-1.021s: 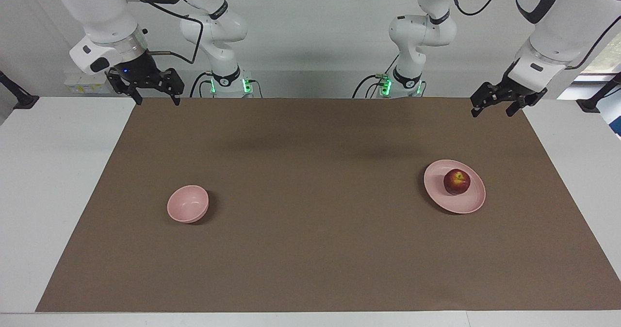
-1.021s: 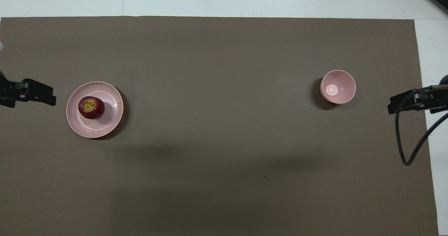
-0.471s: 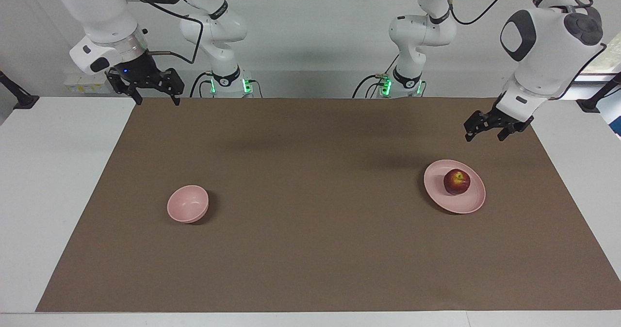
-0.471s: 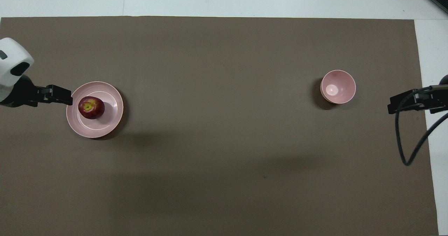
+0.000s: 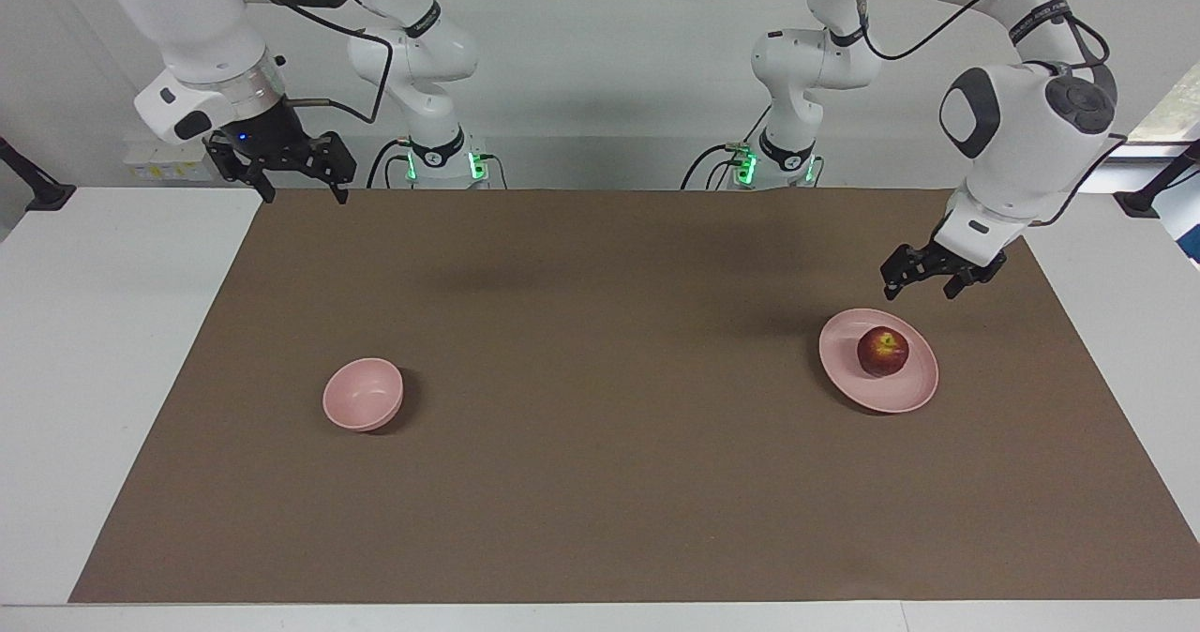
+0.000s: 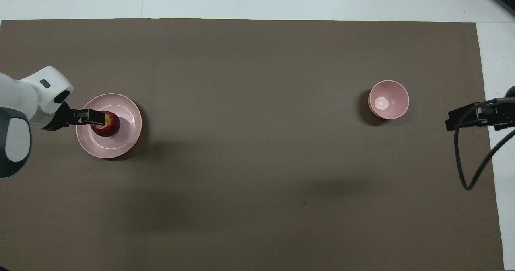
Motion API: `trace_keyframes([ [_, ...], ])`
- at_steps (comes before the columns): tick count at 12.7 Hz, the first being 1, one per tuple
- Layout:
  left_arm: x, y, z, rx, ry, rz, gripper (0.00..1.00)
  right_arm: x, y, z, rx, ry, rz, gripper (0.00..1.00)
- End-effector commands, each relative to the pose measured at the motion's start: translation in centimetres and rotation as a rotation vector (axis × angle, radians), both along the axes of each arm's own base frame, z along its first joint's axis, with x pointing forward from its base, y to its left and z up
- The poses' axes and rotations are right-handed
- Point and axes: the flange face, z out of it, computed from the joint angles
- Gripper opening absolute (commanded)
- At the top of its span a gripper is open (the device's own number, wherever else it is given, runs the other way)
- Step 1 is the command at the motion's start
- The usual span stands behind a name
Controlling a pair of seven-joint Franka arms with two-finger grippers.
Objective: Move apple from plate to bowl
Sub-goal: 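Reach the left gripper to the red apple on the pink plate and grasp it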
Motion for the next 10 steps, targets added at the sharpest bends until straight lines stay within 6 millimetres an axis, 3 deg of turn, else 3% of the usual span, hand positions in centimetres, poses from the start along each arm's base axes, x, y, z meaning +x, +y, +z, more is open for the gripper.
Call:
trace_keyframes([
  [1,0.8,-0.2,-3.2,0.012,-0.023,-0.020,1.00,-0.1,-0.2,0.3,0.021,0.007,-0.001,1.00],
  [5,1.2,0.0,-7.2,0.022,-0.063,-0.015,1.00,-0.1,-0.2,0.3,0.021,0.007,-0.001,1.00],
  [10,0.3,-0.5,-8.5,0.022,-0.042,-0.016,1.00,-0.1,-0.2,0.3,0.021,0.007,-0.001,1.00],
])
